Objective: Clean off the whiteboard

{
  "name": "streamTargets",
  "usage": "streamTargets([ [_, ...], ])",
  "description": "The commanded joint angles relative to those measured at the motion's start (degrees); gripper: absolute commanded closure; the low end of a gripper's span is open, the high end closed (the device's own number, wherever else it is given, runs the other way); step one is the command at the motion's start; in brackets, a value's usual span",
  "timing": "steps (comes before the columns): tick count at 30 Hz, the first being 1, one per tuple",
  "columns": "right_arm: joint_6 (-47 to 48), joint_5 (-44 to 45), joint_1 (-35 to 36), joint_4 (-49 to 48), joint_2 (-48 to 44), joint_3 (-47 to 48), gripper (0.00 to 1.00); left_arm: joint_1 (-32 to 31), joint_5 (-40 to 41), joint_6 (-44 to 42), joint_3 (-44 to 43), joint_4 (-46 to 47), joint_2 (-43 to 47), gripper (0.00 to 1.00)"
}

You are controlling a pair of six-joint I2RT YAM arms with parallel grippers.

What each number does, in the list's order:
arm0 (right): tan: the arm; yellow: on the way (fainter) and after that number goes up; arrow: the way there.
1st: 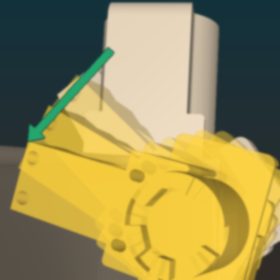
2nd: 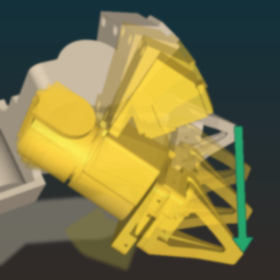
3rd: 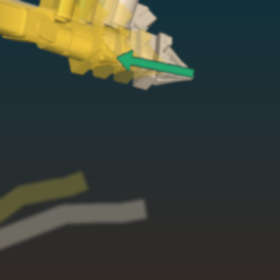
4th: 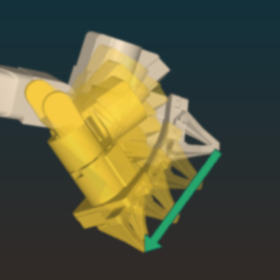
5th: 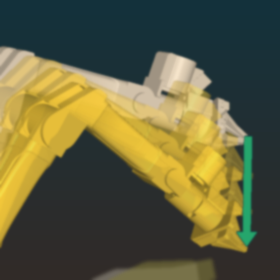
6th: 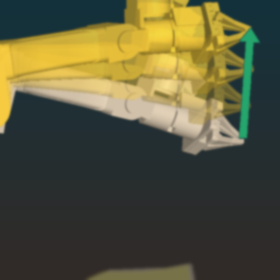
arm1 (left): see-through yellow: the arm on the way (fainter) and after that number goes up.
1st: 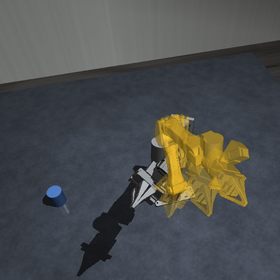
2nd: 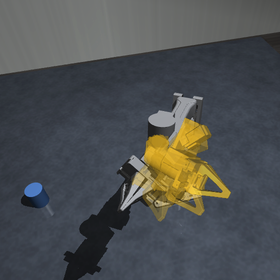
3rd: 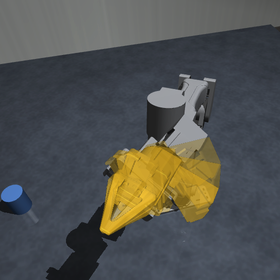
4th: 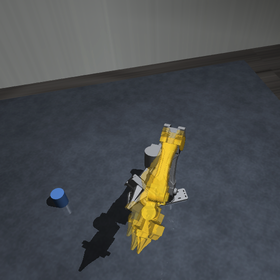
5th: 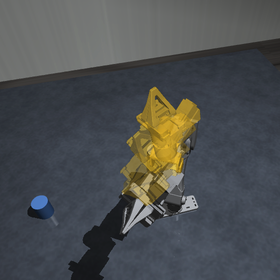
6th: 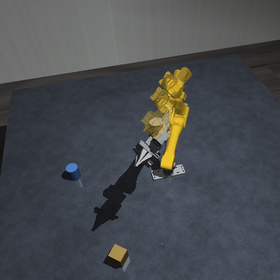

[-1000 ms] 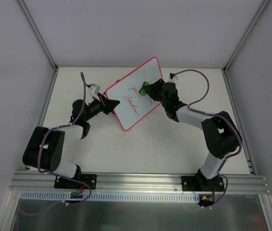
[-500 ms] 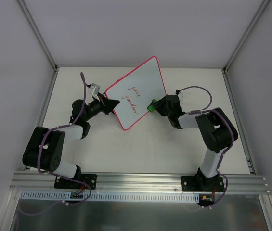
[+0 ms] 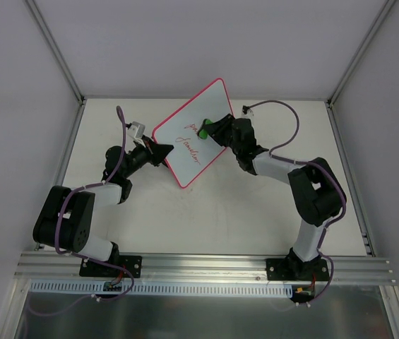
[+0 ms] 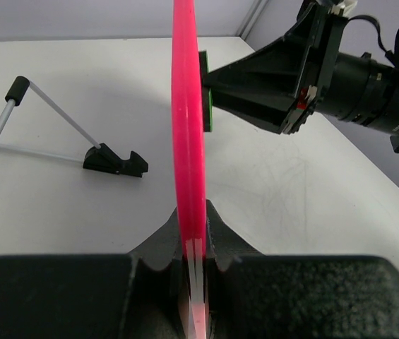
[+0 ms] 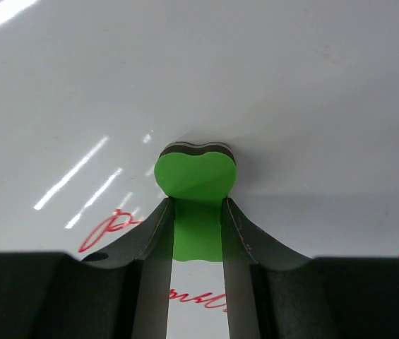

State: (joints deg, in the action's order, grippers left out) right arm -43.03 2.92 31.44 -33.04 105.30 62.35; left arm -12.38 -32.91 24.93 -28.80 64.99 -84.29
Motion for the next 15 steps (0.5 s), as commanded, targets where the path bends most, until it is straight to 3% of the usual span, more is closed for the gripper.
streamTargets([
  [1,0.5,-1.9,1.2,-4.5,-1.9,2.9,1.00,-2.3,-10.9,0.8,-1.2,5.0,1.5,1.00],
  [15,-1.3,0.2,-5.9,-6.5,2.2,-15.3,1.00,-2.4,-10.7,0.0,-1.6,3.3,2.3,1.00],
])
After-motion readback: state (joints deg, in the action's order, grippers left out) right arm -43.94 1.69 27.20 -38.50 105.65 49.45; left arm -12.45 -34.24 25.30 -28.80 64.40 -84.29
